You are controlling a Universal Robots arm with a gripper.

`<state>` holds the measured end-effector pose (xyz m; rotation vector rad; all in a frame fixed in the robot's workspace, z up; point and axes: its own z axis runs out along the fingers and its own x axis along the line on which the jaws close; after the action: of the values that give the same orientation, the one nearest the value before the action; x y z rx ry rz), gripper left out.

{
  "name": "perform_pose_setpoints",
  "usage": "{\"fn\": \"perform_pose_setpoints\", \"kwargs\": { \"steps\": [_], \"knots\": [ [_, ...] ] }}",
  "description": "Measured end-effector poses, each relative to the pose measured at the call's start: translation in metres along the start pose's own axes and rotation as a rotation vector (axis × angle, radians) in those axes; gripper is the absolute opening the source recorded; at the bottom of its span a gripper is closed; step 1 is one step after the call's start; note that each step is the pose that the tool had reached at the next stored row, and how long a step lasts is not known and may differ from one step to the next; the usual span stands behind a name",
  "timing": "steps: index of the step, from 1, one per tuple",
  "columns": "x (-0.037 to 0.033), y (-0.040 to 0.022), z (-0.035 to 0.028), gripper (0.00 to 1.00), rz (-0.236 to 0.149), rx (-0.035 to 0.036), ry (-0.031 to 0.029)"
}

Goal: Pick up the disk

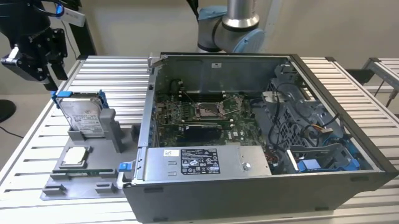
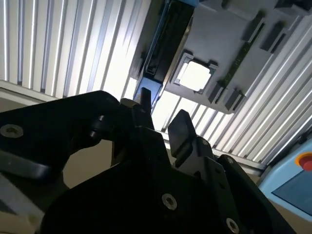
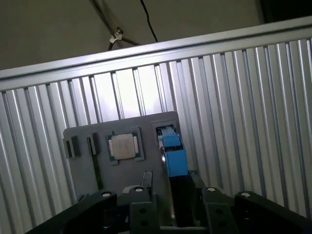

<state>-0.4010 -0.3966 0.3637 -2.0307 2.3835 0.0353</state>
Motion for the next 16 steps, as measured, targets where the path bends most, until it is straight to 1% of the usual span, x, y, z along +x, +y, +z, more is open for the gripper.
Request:
{"fn": "perform_pose_setpoints", "kwargs": {
  "steps": [3, 5, 7, 8, 10, 11, 16],
  "knots": [
    [0.0, 0.0, 0.001, 0.0, -0.054, -0.0008, 0.0005],
    [0.0001, 0.0, 0.002, 0.0, -0.09, 0.0016, 0.0005],
    [0.0001, 0.0, 0.0029, 0.0, -0.125, 0.0059, 0.0002],
    [0.0, -0.0001, 0.0032, 0.0, -0.137, 0.0065, -0.0005],
    [-0.0001, -0.0009, 0.0038, 0.0, -0.14, 0.0068, -0.0007],
    [-0.0001, -0.001, 0.0051, 0.0, -0.14, 0.0068, -0.0007],
    [-0.0001, -0.0017, 0.014, 0.0, -0.14, 0.0065, -0.0009]
  ]
}}
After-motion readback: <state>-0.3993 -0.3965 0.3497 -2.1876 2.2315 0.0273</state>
